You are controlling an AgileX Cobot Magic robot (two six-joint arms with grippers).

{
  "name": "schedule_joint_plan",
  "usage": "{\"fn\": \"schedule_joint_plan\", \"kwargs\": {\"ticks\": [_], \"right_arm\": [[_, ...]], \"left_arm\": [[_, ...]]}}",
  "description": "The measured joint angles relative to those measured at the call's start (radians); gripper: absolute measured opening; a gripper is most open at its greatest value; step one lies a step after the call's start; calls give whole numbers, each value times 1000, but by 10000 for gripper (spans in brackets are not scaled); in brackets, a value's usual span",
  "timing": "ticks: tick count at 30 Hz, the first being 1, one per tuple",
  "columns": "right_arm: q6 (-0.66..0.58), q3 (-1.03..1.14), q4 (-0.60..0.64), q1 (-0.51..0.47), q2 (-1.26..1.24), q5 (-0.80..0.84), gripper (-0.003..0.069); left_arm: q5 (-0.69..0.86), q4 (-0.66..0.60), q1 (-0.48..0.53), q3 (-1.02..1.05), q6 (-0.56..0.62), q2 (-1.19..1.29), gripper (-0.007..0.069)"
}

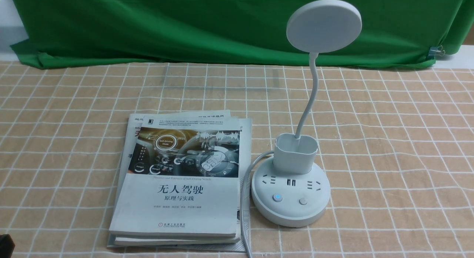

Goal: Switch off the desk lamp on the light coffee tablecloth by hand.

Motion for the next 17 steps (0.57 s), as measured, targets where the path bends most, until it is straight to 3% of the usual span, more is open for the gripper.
{"fn": "schedule_joint_plan", "kwargs": {"ticks": [17], "right_arm": [[1,0,0,0,0,1,152]], "left_arm": [[0,0,0,0,0,0,5]]}}
